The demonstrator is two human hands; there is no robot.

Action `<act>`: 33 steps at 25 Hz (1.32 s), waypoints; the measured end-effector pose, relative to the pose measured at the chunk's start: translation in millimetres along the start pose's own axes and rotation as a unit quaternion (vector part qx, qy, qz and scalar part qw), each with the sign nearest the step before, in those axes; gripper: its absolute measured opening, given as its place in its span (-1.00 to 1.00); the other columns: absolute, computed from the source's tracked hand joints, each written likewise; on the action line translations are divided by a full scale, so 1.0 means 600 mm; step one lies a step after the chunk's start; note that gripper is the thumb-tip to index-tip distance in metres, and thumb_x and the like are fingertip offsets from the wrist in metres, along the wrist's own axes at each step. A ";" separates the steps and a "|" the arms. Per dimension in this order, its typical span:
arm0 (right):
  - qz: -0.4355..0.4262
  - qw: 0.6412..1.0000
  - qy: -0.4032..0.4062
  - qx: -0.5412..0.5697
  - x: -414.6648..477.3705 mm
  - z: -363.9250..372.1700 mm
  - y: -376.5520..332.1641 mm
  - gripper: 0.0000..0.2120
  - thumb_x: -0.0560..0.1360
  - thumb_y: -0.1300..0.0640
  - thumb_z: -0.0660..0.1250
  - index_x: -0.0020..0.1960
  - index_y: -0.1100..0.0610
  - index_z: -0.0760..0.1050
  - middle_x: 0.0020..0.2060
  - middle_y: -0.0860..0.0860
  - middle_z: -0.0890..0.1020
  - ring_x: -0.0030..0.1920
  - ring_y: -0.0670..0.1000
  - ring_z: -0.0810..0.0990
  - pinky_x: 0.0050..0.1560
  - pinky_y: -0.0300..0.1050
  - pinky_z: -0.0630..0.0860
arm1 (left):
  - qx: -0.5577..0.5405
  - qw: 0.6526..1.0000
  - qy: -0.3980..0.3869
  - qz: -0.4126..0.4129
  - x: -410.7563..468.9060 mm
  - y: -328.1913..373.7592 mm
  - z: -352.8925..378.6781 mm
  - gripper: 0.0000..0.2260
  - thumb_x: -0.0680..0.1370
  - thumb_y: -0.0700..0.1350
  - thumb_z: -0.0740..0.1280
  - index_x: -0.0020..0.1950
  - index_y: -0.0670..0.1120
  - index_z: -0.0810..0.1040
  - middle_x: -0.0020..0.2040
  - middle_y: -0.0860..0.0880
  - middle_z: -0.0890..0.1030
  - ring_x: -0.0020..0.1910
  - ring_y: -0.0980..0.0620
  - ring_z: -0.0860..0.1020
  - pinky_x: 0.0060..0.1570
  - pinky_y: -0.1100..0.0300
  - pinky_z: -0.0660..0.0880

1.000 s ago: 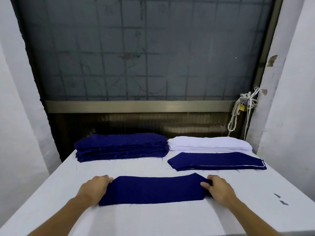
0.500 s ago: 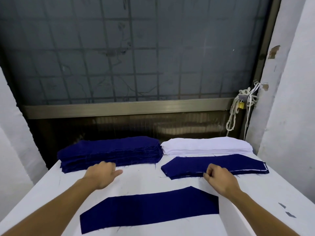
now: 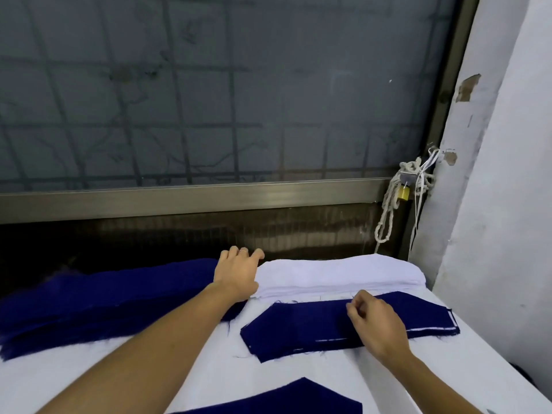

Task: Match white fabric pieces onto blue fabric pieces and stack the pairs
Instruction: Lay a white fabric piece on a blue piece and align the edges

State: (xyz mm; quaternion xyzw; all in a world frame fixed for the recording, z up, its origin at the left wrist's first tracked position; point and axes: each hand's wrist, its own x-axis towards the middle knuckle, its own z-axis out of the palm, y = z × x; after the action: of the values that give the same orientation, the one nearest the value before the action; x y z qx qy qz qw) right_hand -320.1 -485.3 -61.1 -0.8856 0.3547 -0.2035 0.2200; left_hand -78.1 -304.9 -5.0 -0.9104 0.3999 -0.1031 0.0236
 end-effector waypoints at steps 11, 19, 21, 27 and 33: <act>-0.018 0.998 0.052 0.030 0.015 0.010 -0.004 -0.83 0.61 -0.05 0.25 -0.15 -0.10 0.41 -0.33 -0.11 0.57 -0.26 -0.11 0.54 -0.38 -0.25 0.35 | -0.217 0.964 0.147 -0.056 0.013 0.024 -0.024 -0.82 0.66 -0.21 0.17 0.00 -0.01 0.53 -0.08 -0.03 0.55 -0.14 -0.06 0.53 -0.34 0.08 0.46; -0.095 0.986 0.103 0.092 0.018 -0.031 -0.120 -0.90 0.64 -0.04 0.22 0.03 -0.09 0.50 -0.02 -0.17 0.55 0.05 -0.11 0.48 0.09 -0.10 0.52 | -0.433 0.881 0.190 0.010 -0.060 0.053 -0.098 -0.74 0.56 0.04 0.42 -0.31 0.05 0.51 -0.42 0.08 0.59 -0.44 0.17 0.55 -0.44 0.35 0.40; -0.098 0.990 0.049 0.085 0.018 -0.042 -0.151 -0.79 0.63 -0.04 0.25 0.26 -0.09 0.46 0.23 -0.14 0.50 0.25 -0.08 0.43 0.30 -0.04 0.43 | -0.464 0.866 0.184 0.026 -0.082 0.055 -0.117 -0.76 0.52 -0.06 0.50 -0.27 0.01 0.49 -0.38 0.04 0.61 -0.41 0.14 0.62 -0.35 0.18 0.55; -0.102 0.949 -0.162 0.250 -0.014 -0.077 -0.246 -0.69 0.57 -0.05 0.35 0.31 -0.11 0.52 0.26 -0.10 0.58 0.26 -0.01 0.51 0.29 0.08 0.50 | -0.537 0.822 0.177 0.069 -0.161 0.034 -0.174 -0.70 0.48 -0.22 0.51 0.04 0.11 0.51 -0.21 0.00 0.63 -0.29 0.01 0.60 -0.29 0.11 0.56; -0.163 0.951 -0.144 0.221 -0.060 -0.079 -0.288 -0.82 0.58 0.01 0.38 -0.07 0.11 0.64 -0.30 -0.06 0.61 -0.22 0.01 0.59 -0.13 -0.05 0.54 | -0.475 0.872 0.112 0.026 -0.211 -0.028 -0.222 -0.55 0.43 -0.17 0.55 0.27 0.10 0.57 -0.07 0.18 0.59 -0.09 0.25 0.52 -0.13 0.40 0.42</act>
State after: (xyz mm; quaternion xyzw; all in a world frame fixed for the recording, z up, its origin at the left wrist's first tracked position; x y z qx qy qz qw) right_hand -275.4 -358.7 62.9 -0.8807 0.1159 -0.1798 0.4225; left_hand -177.3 -195.5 105.9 -0.7835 0.4243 -0.0013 -0.4539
